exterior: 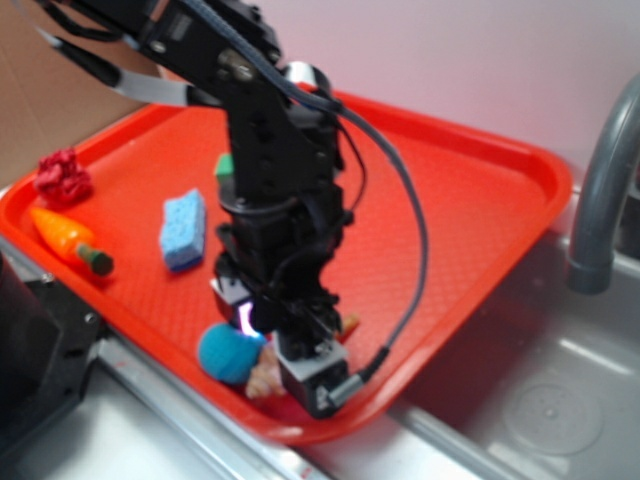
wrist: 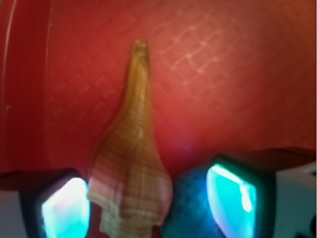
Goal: Grab the shell.
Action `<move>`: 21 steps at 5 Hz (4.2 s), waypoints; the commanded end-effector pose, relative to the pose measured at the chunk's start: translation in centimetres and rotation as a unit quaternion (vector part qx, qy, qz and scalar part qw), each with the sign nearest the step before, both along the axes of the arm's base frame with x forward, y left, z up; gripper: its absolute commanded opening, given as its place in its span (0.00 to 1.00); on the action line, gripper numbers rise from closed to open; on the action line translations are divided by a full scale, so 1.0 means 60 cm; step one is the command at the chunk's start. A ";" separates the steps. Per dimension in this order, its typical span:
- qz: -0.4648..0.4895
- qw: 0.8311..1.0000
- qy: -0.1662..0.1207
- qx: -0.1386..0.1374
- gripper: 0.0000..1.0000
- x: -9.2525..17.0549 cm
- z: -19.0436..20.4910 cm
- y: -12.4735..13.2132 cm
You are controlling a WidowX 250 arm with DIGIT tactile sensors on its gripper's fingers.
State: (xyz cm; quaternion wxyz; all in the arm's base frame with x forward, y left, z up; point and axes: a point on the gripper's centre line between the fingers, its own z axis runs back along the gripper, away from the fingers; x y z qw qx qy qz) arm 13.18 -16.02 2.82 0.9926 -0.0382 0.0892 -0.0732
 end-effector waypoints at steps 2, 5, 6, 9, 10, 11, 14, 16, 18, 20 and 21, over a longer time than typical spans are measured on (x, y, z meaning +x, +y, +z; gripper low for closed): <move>-0.022 0.999 0.031 0.020 0.00 0.020 0.006 -0.003; 0.121 0.981 -0.112 0.097 0.00 0.081 0.235 0.148; 0.154 0.976 -0.127 0.089 0.00 0.059 0.254 0.158; 0.268 0.956 -0.101 0.070 1.00 0.087 0.087 0.093; 0.281 0.950 -0.124 0.056 1.00 0.107 0.061 0.070; 0.323 0.940 -0.110 0.026 1.00 0.104 0.057 0.038; 0.352 0.933 -0.077 -0.019 1.00 0.072 0.048 -0.006; 0.336 0.940 -0.055 -0.009 1.00 0.058 0.020 -0.001; 0.286 0.957 -0.043 0.003 0.00 0.077 0.000 0.005; 0.099 0.987 -0.129 0.008 0.00 0.099 0.117 0.073; 0.044 0.989 -0.135 0.040 0.00 0.087 0.203 0.124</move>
